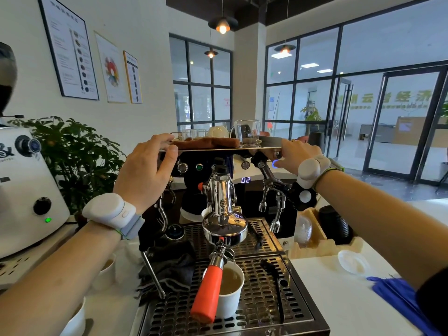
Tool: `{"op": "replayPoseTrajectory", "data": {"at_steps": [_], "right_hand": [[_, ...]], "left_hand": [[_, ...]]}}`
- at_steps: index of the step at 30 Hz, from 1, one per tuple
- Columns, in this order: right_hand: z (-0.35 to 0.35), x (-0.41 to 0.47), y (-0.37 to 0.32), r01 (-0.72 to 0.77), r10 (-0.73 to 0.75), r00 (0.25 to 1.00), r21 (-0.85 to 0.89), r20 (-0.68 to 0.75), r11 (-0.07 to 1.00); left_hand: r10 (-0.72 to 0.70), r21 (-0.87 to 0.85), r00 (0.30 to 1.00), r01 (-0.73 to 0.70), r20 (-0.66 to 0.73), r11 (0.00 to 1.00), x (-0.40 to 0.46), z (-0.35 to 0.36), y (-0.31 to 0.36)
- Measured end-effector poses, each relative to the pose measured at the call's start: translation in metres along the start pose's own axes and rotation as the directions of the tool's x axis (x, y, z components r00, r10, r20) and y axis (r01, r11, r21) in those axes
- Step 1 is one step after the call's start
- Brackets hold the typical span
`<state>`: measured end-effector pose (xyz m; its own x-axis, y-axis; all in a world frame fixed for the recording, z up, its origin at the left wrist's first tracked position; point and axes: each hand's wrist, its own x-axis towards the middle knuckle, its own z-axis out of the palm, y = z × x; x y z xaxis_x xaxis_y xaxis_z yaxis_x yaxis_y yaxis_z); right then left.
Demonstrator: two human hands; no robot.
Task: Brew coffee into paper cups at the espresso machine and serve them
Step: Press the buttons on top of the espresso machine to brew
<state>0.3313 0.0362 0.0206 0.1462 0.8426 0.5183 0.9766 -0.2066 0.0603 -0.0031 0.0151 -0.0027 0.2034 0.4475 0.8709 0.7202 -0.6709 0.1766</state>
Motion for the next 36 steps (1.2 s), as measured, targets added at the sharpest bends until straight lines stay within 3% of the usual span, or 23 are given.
{"op": "replayPoseTrajectory", "data": {"at_steps": [15,21,28,32,36], "right_hand": [[-0.001,-0.002,-0.002,0.020,-0.021,1.000,-0.037,-0.001,0.999],[-0.018,-0.016,-0.017,0.082,-0.068,0.996,0.256,-0.064,0.963],[-0.045,-0.047,-0.050,0.269,-0.187,0.962,0.585,-0.197,0.765],[-0.046,-0.066,-0.060,0.311,-0.174,0.949,0.698,-0.263,0.645],[-0.034,-0.088,-0.063,0.295,-0.158,0.955,0.748,-0.251,0.594]], "left_hand": [[-0.019,-0.009,1.000,0.019,0.000,1.000,-0.001,0.000,0.000],[-0.031,-0.046,0.999,0.032,0.014,0.998,-0.001,-0.003,0.002],[-0.069,-0.161,0.997,0.073,0.030,0.984,-0.001,-0.008,0.005],[-0.029,-0.171,1.000,0.031,0.011,0.985,-0.007,-0.014,0.012],[-0.016,-0.254,0.998,0.033,0.066,0.967,-0.032,-0.014,0.024]]}}
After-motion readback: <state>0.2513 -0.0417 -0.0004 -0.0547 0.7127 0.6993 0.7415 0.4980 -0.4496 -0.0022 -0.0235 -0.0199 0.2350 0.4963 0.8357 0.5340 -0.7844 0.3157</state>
